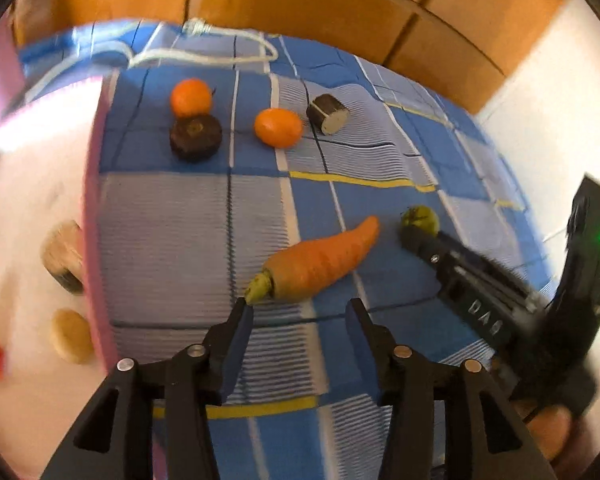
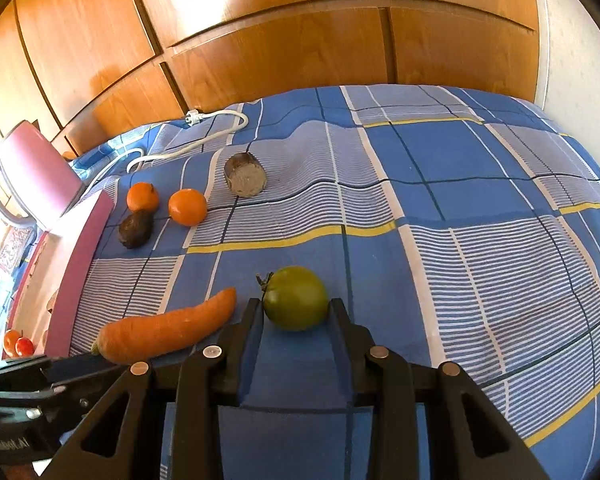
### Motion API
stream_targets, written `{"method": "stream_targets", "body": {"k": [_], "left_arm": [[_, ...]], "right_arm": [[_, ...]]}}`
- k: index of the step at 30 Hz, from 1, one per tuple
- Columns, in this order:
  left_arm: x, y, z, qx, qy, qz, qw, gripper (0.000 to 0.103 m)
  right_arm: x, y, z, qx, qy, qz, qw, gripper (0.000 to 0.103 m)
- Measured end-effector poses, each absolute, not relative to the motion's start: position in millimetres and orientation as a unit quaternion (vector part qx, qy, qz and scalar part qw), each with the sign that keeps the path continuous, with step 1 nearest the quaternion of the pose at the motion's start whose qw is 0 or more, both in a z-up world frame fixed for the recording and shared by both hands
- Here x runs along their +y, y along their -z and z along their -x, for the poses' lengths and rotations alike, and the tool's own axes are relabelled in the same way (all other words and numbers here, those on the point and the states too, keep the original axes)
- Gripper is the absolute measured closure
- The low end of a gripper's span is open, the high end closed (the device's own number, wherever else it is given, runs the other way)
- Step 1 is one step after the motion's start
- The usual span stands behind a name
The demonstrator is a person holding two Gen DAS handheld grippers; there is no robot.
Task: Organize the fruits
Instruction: 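Move left tool to the carrot and close on it while right tool holds the lime, then lift the carrot with the left tool while right tool keeps holding the lime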
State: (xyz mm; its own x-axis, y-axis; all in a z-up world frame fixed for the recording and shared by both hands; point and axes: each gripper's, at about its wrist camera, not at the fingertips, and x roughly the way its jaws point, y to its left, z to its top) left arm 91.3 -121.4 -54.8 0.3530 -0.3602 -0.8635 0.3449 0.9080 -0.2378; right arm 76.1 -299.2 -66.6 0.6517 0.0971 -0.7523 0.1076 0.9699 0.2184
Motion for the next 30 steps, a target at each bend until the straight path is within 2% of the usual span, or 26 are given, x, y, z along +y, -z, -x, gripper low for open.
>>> {"method": "stream_targets", "body": {"k": [5, 16, 18, 19, 20, 23, 30], "left_arm": [[-125.3, 40.9, -92.7, 0.483, 0.226, -0.072, 0.843, 0.044], [-155.0, 47.2, -134.1, 0.466, 0.275, -0.183, 0.821, 0.044], [-158.4, 52.2, -137.2, 0.471, 0.291, -0.195, 0.81, 0.046], [-160.3, 55.8, -138.5, 0.475, 0.295, -0.2, 0.804, 0.054], [-161.8, 59.9, -139.2, 0.481, 0.298, -0.207, 0.799, 0.056], [-161.8, 63.3, -136.1, 0.467, 0.295, -0.211, 0.806, 0.057], [-148.4, 61.0, -130.8, 0.48, 0.262, -0.131, 0.827, 0.062]], "right_arm": [[-299.6, 67.7, -76.3, 0.417, 0.002, -0.124, 0.9, 0.07], [-300.6, 68.0, -79.7, 0.417, 0.0, -0.126, 0.9, 0.07], [-301.6, 68.1, -80.4, 0.417, -0.001, -0.128, 0.9, 0.07], [-301.8, 68.2, -80.7, 0.417, -0.002, -0.128, 0.9, 0.07], [-302.1, 68.3, -81.3, 0.417, -0.002, -0.128, 0.9, 0.07], [-303.8, 68.6, -82.2, 0.417, -0.002, -0.129, 0.9, 0.07], [-301.8, 68.1, -83.1, 0.416, 0.001, -0.123, 0.901, 0.07]]}}
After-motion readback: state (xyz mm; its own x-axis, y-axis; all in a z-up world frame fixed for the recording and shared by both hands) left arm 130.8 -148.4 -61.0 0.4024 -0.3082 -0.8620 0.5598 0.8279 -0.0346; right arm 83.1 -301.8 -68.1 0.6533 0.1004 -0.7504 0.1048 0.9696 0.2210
